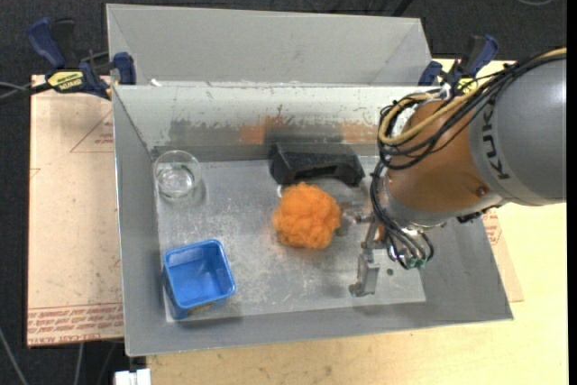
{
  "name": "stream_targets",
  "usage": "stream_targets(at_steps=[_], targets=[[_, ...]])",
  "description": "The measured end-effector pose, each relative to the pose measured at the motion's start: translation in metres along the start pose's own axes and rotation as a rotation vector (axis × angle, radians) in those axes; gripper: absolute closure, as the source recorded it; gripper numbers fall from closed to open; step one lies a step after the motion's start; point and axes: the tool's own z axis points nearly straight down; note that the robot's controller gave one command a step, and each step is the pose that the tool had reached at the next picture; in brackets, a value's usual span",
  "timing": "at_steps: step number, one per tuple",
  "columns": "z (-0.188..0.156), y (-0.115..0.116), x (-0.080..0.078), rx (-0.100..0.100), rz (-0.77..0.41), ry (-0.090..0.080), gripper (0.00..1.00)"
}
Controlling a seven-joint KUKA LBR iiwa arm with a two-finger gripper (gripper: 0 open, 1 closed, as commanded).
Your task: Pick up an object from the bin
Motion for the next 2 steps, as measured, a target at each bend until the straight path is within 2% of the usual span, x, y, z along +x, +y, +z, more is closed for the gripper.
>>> stream_targets(at_steps=[1, 2], targets=[[0.015, 0.029, -0.012, 0.003, -0.084, -0.003, 0.0], [0.027, 0.041, -0.038, -0.005, -0.13, -0.002, 0.0]])
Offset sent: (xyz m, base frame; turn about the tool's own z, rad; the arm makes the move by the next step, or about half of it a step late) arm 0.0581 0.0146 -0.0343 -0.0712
